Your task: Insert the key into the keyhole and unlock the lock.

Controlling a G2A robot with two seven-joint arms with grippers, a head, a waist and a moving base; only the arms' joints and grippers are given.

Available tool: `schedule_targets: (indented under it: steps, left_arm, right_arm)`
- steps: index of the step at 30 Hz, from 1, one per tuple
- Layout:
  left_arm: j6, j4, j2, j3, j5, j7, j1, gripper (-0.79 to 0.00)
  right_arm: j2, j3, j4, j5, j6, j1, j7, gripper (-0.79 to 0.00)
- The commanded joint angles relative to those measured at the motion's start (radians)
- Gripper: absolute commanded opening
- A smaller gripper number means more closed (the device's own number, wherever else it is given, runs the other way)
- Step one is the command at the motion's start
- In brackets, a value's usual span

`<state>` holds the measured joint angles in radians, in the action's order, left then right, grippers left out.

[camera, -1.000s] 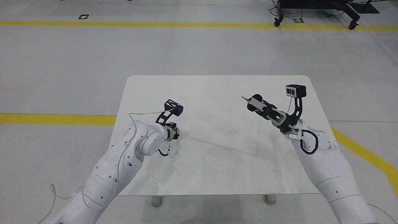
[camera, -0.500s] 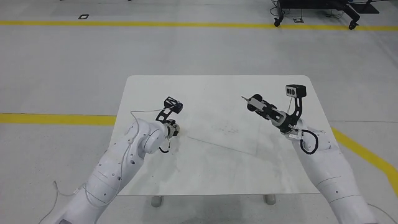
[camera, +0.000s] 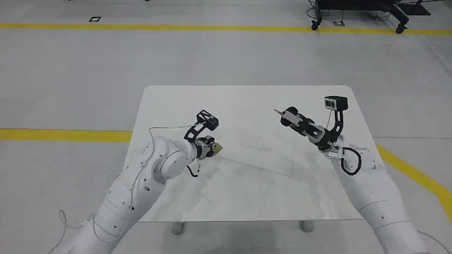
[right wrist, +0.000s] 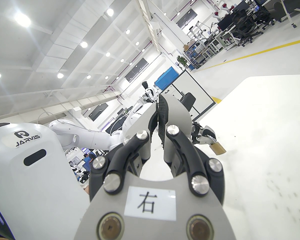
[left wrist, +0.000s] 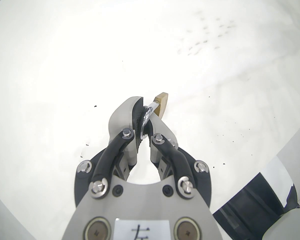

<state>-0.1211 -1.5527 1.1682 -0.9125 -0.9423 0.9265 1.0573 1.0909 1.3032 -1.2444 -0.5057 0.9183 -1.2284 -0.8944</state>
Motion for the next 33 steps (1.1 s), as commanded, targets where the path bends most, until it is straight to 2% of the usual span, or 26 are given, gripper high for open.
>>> schedule_targets:
  steps: [1,4,7,9,11,13,21,22,24,27,31,33]
  left_arm:
    - [-0.037,0.091,0.004,-0.045,0.166,-0.017,-0.037,-0.785]
    - [-0.149,0.262,0.018,-0.096,0.468,0.003,-0.124,-0.785]
    - [-0.274,0.442,0.039,-0.109,0.761,0.082,-0.218,-0.785]
    - [-0.323,0.543,0.056,-0.095,0.913,0.137,-0.272,-0.785]
    - [-0.327,0.636,0.076,-0.069,1.053,0.238,-0.324,-0.785]
    - [-0.327,0.636,0.076,-0.069,1.053,0.238,-0.324,-0.785]
    - [-0.327,0.636,0.076,-0.069,1.053,0.238,-0.324,-0.785]
    - [-0.317,0.634,0.078,-0.071,1.09,0.229,-0.303,-0.785]
    - [-0.286,0.646,0.085,-0.088,1.294,0.315,-0.274,-0.785]
    - [-0.172,0.743,0.107,-0.086,1.549,0.476,-0.288,-0.785]
    - [-0.018,0.849,0.155,-0.009,1.677,0.609,-0.342,-0.785]
    - [-0.002,0.878,0.177,0.033,1.685,0.609,-0.37,-0.785]
  right_arm:
    - [0.0,0.0,0.0,0.0,0.0,0.0,0.0,-0.785]
    - [0.001,0.003,-0.019,0.01,-0.007,-0.008,0.031,-0.785]
    - [0.006,0.0,-0.069,0.064,-0.028,-0.024,0.113,-0.785]
    - [0.013,-0.012,-0.104,0.134,-0.055,-0.029,0.198,-0.785]
    - [0.023,-0.036,-0.157,0.213,-0.087,-0.038,0.277,-0.785]
    - [0.029,-0.049,-0.21,0.284,-0.122,-0.05,0.35,-0.785]
    - [0.029,-0.049,-0.21,0.284,-0.122,-0.05,0.35,-0.785]
    - [0.029,-0.049,-0.21,0.284,-0.122,-0.05,0.35,-0.785]
    - [0.036,-0.074,-0.225,0.297,-0.172,-0.039,0.374,-0.785]
    - [0.059,-0.151,-0.204,0.301,-0.24,0.021,0.44,-0.785]
    - [0.099,-0.26,-0.128,0.337,-0.284,0.114,0.545,-0.785]
    - [0.115,-0.294,-0.085,0.323,-0.29,0.152,0.573,-0.785]
